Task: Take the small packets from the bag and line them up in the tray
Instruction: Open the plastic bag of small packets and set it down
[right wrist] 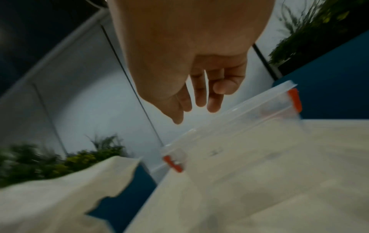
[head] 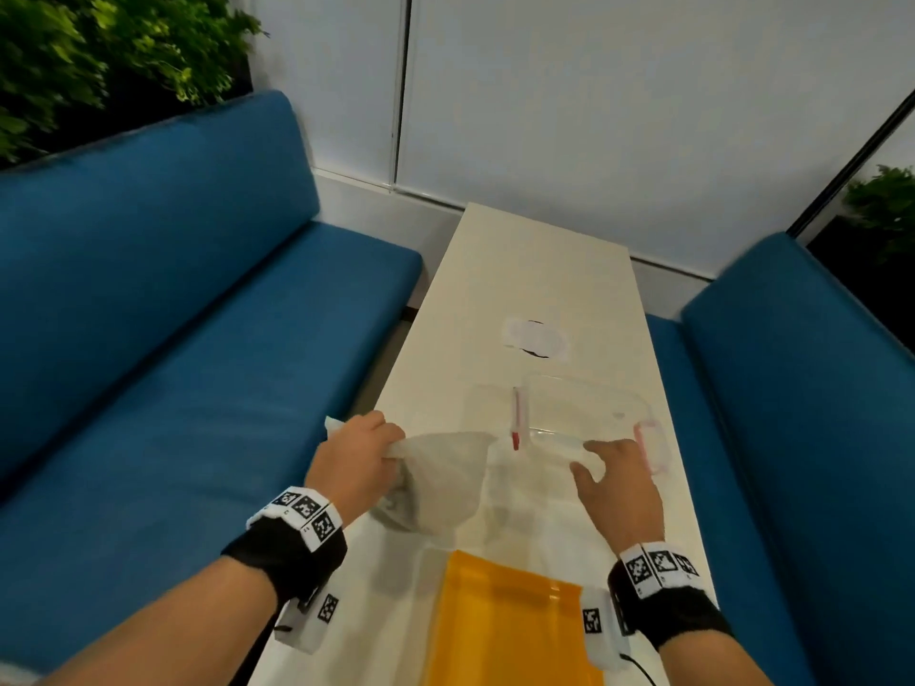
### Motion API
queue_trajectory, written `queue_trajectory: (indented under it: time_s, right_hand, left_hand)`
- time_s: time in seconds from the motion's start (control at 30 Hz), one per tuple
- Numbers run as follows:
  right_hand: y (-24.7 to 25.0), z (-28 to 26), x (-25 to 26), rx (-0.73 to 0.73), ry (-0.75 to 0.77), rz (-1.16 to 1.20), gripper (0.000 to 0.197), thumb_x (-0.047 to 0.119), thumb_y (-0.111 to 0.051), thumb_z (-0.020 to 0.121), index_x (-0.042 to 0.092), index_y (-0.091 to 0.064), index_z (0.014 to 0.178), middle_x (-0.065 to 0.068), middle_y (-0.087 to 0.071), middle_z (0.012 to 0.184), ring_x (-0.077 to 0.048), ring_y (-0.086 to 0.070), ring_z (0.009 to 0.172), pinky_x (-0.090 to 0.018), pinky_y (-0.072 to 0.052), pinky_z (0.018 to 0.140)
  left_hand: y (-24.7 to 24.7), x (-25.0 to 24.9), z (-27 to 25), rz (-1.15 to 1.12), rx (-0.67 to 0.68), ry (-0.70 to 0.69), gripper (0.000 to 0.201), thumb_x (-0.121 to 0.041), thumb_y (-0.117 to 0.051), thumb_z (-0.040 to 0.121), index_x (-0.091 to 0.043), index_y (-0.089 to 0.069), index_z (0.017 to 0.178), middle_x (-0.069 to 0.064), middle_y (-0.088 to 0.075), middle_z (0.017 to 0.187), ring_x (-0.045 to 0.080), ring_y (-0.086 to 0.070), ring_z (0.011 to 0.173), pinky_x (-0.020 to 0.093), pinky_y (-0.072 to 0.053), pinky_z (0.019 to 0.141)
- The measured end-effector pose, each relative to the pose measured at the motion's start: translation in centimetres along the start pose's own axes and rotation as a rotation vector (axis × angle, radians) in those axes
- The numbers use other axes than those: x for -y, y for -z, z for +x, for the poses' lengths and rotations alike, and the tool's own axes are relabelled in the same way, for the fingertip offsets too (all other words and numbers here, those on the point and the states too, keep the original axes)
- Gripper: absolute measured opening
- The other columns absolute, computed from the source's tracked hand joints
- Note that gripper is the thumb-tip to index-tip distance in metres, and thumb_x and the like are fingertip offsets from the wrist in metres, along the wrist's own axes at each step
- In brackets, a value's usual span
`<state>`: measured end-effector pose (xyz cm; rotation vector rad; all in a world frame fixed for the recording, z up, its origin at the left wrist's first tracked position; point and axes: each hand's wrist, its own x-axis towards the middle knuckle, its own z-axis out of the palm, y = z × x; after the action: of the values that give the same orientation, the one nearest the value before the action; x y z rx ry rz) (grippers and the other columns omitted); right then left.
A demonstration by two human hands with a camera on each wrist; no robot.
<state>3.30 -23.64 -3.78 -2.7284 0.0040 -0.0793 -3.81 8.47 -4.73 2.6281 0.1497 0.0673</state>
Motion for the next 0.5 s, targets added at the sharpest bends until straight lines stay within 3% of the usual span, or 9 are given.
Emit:
queue_trajectory:
  time_s: [0.07, 0.17, 0.23, 0.3, 0.37, 0.43, 0.5]
  right_hand:
    - [-0.1, -1.5, 2.3, -0.026, 0.081, 0.145, 0.027, 0.034, -0.068, 0.091, 0.023, -0.068, 0.116, 0.005, -0.062, 0.113, -0.009, -0.063, 0.081, -0.024, -0.049, 0.075]
    - [-1.2, -2.6, 6.2, 0.196, 0.028, 0.404, 0.033, 0.043, -0.070, 0.088, 0.025, -0.066, 0.116, 0.007, -0.067, 0.104, -0.002, -0.062, 0.087, -0.013, -0.044, 0.070]
    - [-2.6, -2.3, 8.5, 0.349, -0.058, 0.461, 0.053, 0.058, -0.066, 0.085, 0.025, -0.059, 0.126, 0.004, -0.066, 0.113, -0.010, -0.063, 0.099, -0.019, -0.047, 0.076]
    - [-4.4, -1.7, 10.2, 0.477, -0.168, 0.520, 0.069, 0.067, -0.062, 0.081, 0.024, -0.051, 0.134, -0.001, -0.063, 0.124, -0.019, -0.062, 0.108, -0.031, -0.053, 0.084]
    - [-5.8, -1.1, 11.6, 0.578, -0.288, 0.613, 0.073, 0.064, -0.063, 0.084, 0.020, -0.047, 0.138, -0.003, -0.058, 0.131, -0.023, -0.062, 0.111, -0.034, -0.055, 0.078]
    - [-6.8, -0.4, 12.2, 0.567, -0.325, 0.610, 0.073, 0.061, -0.063, 0.086, 0.016, -0.046, 0.141, -0.003, -0.054, 0.137, -0.024, -0.059, 0.116, -0.036, -0.054, 0.080]
    - [-7.5, 0.2, 12.8, 0.499, -0.277, 0.534, 0.066, 0.050, -0.067, 0.088, 0.013, -0.049, 0.140, -0.006, -0.054, 0.138, -0.025, -0.058, 0.119, -0.041, -0.054, 0.093]
  left_hand:
    - [-1.2, 1.5, -1.5, -0.155, -0.023, -0.056, 0.033, -0.013, -0.065, 0.087, -0.029, -0.069, 0.116, -0.018, -0.052, 0.110, 0.008, -0.054, 0.108, 0.028, -0.048, 0.082]
    - [-1.5, 3.3, -4.1, -0.412, -0.116, -0.190, 0.038, -0.018, -0.067, 0.082, -0.033, -0.069, 0.117, -0.025, -0.054, 0.120, 0.003, -0.056, 0.116, 0.014, -0.046, 0.094]
    - [-1.0, 3.7, -5.3, -0.530, -0.224, -0.231, 0.034, -0.019, -0.061, 0.081, -0.030, -0.071, 0.112, -0.018, -0.060, 0.119, 0.007, -0.060, 0.116, 0.013, -0.045, 0.096]
    - [-0.5, 3.9, -5.8, -0.592, -0.349, -0.228, 0.031, -0.010, -0.058, 0.082, -0.024, -0.074, 0.104, -0.012, -0.065, 0.113, 0.009, -0.062, 0.111, 0.014, -0.046, 0.095]
    - [-0.1, 4.1, -5.9, -0.629, -0.455, -0.189, 0.033, 0.003, -0.057, 0.079, -0.021, -0.075, 0.095, -0.009, -0.063, 0.106, 0.010, -0.063, 0.106, 0.014, -0.047, 0.093]
    - [0.4, 4.2, -5.6, -0.727, -0.520, -0.129, 0.034, 0.007, -0.057, 0.078, -0.020, -0.075, 0.087, -0.007, -0.059, 0.101, 0.011, -0.062, 0.100, 0.016, -0.048, 0.090]
    - [1.2, 4.5, -5.4, -0.830, -0.594, -0.039, 0.035, 0.004, -0.060, 0.079, -0.027, -0.075, 0.084, 0.000, -0.054, 0.098, 0.011, -0.060, 0.092, 0.018, -0.050, 0.084]
